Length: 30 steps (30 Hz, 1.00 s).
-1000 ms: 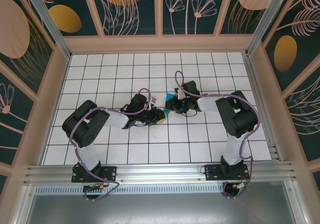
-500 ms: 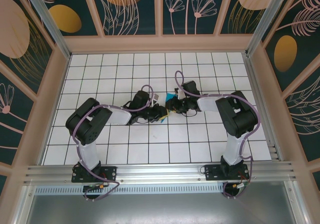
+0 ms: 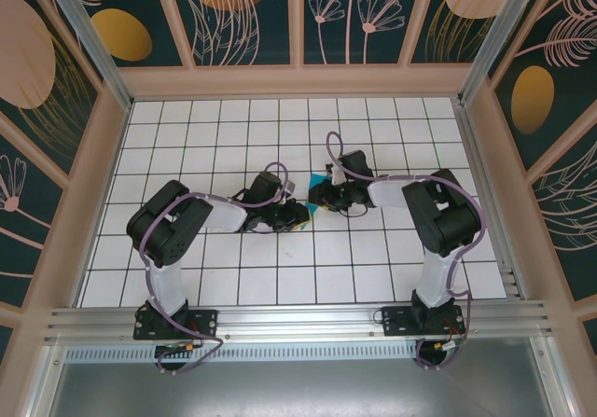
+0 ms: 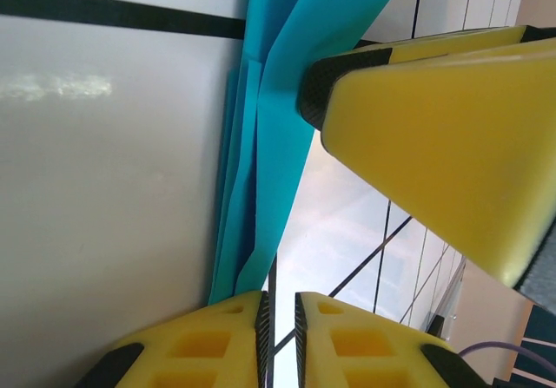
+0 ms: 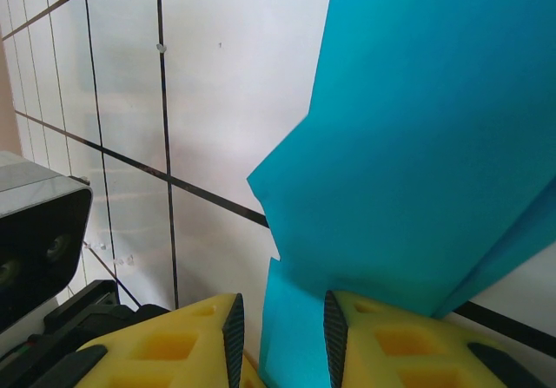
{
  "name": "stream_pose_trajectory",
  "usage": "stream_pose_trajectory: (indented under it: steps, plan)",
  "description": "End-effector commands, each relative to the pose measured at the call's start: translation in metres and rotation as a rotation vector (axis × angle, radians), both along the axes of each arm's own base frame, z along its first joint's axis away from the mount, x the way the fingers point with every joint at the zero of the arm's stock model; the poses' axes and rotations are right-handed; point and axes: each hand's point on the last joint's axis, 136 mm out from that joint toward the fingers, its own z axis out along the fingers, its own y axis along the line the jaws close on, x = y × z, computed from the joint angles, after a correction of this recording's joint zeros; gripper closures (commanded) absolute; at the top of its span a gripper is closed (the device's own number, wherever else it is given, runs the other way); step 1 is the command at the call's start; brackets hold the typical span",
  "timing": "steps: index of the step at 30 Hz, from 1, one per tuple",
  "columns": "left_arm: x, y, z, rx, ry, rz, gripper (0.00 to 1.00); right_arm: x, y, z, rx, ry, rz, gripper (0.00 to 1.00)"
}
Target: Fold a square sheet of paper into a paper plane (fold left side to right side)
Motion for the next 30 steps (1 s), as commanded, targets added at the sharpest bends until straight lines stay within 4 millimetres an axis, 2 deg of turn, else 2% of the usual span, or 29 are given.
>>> stream_pose_trajectory:
  steps: [1,4,9,12,21,24,30]
  plan:
    - [-0.012,0.016,-0.028,0.123,0.042,-0.008,0.81,-0.002,-0.005,-0.010,-0.028,0.027,-0.015,0.66]
    - [-0.012,0.015,-0.022,0.103,0.038,-0.002,0.81,-0.002,-0.004,-0.010,-0.029,0.030,-0.013,0.66]
    - [-0.005,0.009,0.013,0.042,-0.030,0.005,0.78,-0.001,-0.004,-0.008,-0.024,0.026,-0.014,0.66]
    - [-0.001,0.011,0.026,0.055,-0.064,0.012,0.75,0.000,-0.003,-0.005,-0.006,0.024,-0.018,0.66]
    - [0.015,0.037,0.031,0.062,-0.087,0.100,0.61,0.004,-0.004,0.008,0.031,0.001,-0.033,0.66]
    - [0.018,0.032,0.039,0.026,-0.101,0.079,0.60,0.006,-0.004,0.012,0.039,-0.006,-0.038,0.66]
    - [0.016,0.017,0.040,-0.049,-0.094,0.036,0.60,0.007,-0.004,0.014,0.060,-0.007,-0.048,0.65]
